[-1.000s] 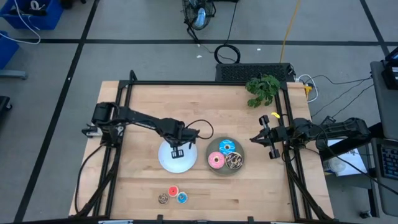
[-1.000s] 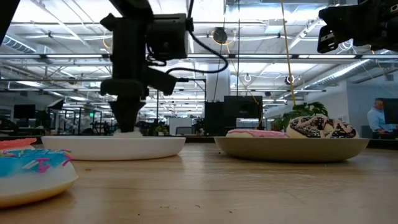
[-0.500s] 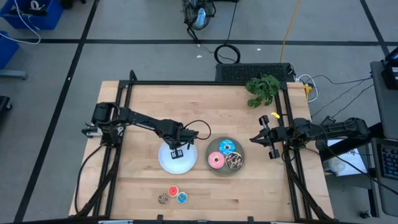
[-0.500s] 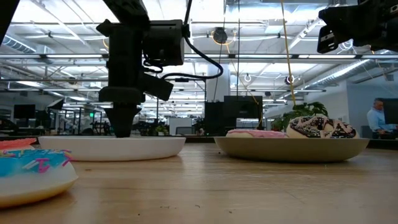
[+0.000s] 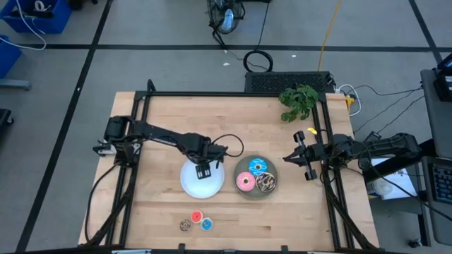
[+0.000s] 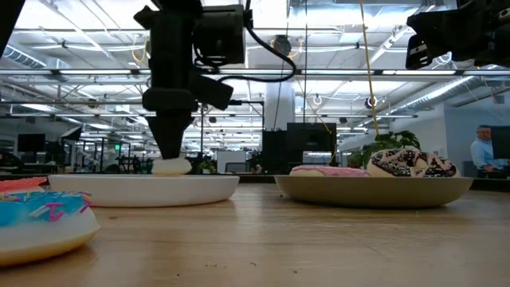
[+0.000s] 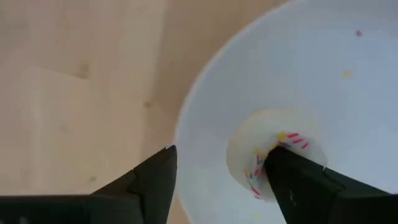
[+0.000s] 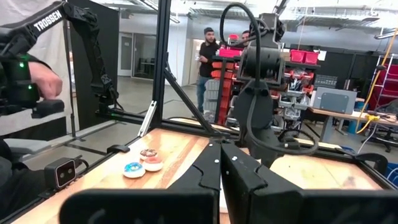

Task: Pick & Place donuts
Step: Put the small white donut on the white plate, then put the small brown donut on the white plate

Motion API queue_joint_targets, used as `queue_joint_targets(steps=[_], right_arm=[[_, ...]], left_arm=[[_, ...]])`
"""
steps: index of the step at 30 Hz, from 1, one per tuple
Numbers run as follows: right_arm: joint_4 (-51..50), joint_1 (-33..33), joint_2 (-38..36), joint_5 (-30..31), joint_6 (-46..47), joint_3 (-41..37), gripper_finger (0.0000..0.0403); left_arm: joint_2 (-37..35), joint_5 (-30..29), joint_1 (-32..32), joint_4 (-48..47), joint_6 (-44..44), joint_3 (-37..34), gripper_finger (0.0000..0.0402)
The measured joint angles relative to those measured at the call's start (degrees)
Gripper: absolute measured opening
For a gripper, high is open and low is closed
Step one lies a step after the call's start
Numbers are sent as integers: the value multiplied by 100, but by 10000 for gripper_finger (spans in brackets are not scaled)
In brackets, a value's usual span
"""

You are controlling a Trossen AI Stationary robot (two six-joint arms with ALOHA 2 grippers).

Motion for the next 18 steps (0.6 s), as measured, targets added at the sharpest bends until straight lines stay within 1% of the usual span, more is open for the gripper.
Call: queue_joint_targets(steps=[2, 4, 7, 11, 14, 18], right_arm=[[1, 0, 0, 2, 0, 0, 0], [1, 0, 0, 4, 2, 0, 0], [2, 0, 0, 4, 15, 0, 0], [2, 0, 0, 4, 20, 0, 0], [2, 0, 0, 6, 16, 0, 0], [2, 0, 0, 7, 9, 0, 0]], left_arm=[[0, -114, 2, -161, -160, 102, 239], [-2, -32, 12, -181, -166, 110, 232], [-2, -142, -84, -181, 133, 110, 229], [-2, -208, -375, -170, 610, 110, 236], [-2, -478, -461, -137, 433, 110, 236], [-2, -604, -437, -358, 382, 259, 237]])
